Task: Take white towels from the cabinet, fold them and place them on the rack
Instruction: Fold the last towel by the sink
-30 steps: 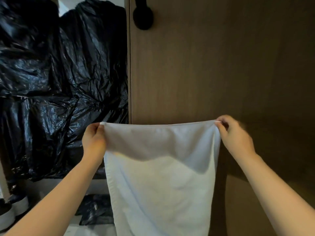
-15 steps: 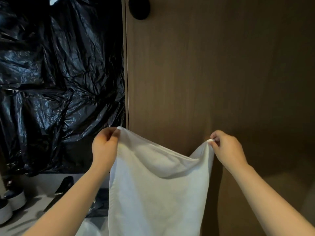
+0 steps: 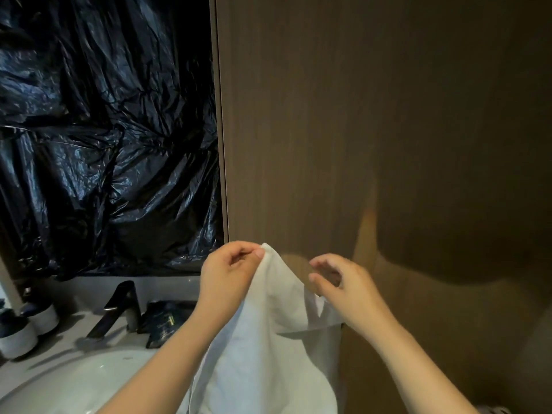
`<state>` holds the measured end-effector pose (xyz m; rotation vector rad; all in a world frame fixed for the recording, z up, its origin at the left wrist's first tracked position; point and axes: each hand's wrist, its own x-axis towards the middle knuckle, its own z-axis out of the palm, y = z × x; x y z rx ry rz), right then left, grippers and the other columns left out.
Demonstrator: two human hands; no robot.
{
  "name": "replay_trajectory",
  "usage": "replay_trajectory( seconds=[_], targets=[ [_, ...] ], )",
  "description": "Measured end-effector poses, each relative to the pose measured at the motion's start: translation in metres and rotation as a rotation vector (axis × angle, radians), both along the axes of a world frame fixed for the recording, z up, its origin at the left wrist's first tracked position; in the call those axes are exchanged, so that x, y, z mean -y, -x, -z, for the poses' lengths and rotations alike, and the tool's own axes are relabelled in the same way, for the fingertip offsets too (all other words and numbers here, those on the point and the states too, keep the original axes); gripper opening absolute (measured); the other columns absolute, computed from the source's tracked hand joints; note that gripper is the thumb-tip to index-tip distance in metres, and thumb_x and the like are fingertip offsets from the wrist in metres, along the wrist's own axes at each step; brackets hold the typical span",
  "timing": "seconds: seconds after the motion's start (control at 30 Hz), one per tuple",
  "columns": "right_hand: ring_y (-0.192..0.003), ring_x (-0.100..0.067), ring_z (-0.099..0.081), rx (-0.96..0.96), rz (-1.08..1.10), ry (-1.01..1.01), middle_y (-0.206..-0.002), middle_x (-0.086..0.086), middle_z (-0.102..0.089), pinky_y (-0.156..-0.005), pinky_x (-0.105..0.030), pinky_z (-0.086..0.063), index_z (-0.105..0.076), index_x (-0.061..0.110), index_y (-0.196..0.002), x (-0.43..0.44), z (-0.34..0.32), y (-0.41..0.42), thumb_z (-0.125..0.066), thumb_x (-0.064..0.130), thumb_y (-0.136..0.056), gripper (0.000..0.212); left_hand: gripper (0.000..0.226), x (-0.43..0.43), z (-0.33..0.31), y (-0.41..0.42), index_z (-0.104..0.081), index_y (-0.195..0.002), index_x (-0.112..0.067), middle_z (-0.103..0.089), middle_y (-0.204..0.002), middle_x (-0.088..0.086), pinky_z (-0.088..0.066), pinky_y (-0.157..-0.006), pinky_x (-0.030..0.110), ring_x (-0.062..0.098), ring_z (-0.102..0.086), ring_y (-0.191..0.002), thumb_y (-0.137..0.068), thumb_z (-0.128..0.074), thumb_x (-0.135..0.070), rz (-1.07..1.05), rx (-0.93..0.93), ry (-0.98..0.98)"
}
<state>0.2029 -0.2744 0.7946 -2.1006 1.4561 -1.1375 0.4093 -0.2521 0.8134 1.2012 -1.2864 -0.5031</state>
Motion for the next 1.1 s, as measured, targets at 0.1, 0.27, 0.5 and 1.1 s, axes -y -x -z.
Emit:
replay_trajectory(
  seconds=[0.1, 0.27, 0.5, 1.1],
  targets=[
    [-0.105, 0.004, -0.057, 0.082, -0.033, -0.042, -0.109, 0.023, -0.062, -0.085, -0.009, -0.045, -0.063, 0.036, -0.108, -0.009, 0.014, -0.007, -0.065, 0.031, -0.091, 0.018, 0.009, -0.009, 0.006, 0.004, -0.075, -0.085, -0.016, -0.073, -0.079, -0.006, -0.047, -0.064, 0.006, -0.004, -0.066, -0.073, -0.086, -0.069, -0.009, 0.038, -0.028, -0.026],
    [-0.109, 0.007, -0.056, 0.213, -0.094, -0.082, -0.114, 0.028, -0.063, -0.09, -0.012, -0.046, -0.061, 0.044, -0.111, -0.023, 0.033, -0.015, -0.063, 0.036, -0.092, 0.021, 0.006, -0.027, 0.021, 0.009, -0.074, -0.085, -0.012, -0.074, -0.079, -0.005, -0.047, -0.063, 0.006, -0.002, -0.067, -0.07, -0.085, -0.07, -0.008, 0.089, -0.095, -0.087],
    [-0.095, 0.001, -0.064, 0.342, -0.237, -0.176, -0.098, 0.019, -0.071, -0.079, -0.012, -0.046, -0.071, 0.031, -0.102, -0.043, 0.057, -0.03, -0.059, 0.027, -0.096, 0.014, 0.004, -0.053, 0.047, 0.018, -0.073, -0.085, -0.003, -0.074, -0.076, 0.005, -0.052, -0.063, 0.014, 0.007, -0.068, -0.066, -0.082, -0.071, -0.004, 0.2, -0.22, -0.157],
    [-0.062, -0.002, -0.053, 0.427, -0.243, -0.198, -0.066, 0.009, -0.061, -0.057, -0.014, -0.04, -0.066, 0.021, -0.077, -0.064, 0.065, -0.037, -0.06, 0.037, -0.09, 0.021, 0.021, -0.084, 0.092, 0.01, -0.065, -0.086, -0.033, -0.064, -0.068, -0.004, -0.048, -0.066, 0.022, 0.012, -0.058, -0.065, -0.069, -0.074, -0.024, 0.219, -0.241, -0.288]
  ],
)
